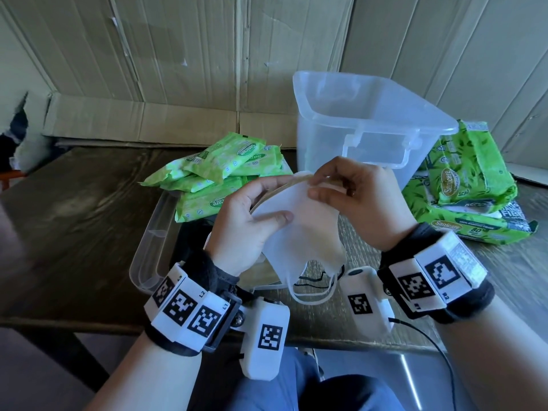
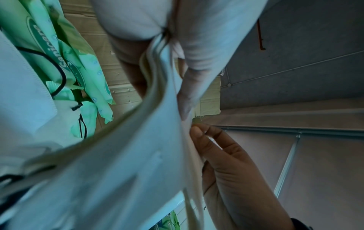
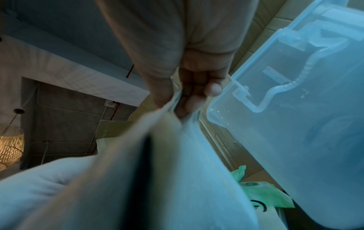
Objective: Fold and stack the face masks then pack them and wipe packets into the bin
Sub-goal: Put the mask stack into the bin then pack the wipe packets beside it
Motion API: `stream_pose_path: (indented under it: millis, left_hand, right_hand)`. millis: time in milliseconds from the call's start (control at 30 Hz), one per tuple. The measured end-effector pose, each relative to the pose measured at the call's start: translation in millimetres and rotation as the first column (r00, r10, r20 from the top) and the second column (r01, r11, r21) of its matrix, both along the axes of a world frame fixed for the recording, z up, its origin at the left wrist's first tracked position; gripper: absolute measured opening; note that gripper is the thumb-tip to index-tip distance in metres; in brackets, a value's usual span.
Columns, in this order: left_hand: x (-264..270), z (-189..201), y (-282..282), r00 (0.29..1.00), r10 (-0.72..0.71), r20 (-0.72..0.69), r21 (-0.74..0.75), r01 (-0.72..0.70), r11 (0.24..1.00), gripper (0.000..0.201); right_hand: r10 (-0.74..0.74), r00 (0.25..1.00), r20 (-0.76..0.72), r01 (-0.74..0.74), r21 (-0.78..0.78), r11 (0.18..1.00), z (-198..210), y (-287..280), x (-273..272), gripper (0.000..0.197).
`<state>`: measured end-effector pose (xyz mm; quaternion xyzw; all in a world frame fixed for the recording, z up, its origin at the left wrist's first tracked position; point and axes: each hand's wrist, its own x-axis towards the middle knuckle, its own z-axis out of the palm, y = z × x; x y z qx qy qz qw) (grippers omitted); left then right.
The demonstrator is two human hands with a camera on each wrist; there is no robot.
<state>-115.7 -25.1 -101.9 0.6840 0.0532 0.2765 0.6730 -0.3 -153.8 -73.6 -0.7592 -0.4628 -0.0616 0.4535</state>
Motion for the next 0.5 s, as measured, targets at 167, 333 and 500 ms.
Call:
stream_pose_path:
  millis: [167, 333, 500]
  left_hand:
    - [-1.6, -2.8, 2.7, 1.0, 0.011, 0.021, 0.063, -0.013, 0.998, 0.049]
    - [-0.5, -6.4, 4.2, 0.998, 0.061, -0.004, 0.088, -0.06, 0.994, 0.045]
    - [-0.2, -4.3, 3.5, 0.999, 0.044, 0.002, 0.095, -0.044, 0.995, 0.041]
  right_hand:
    - [-0.061, 0.995, 0.085, 0.064, -0.033, 0.997, -0.1, -0.2, 0.1, 0.022]
    - [-0.066, 0.997, 0.027, 0.068, -0.064, 0.996, -2.0, 1.2, 1.2, 0.021]
    - [-0.037, 0.999, 0.004, 0.037, -0.021, 0.999, 1.1, 3.2, 5.1, 0.028]
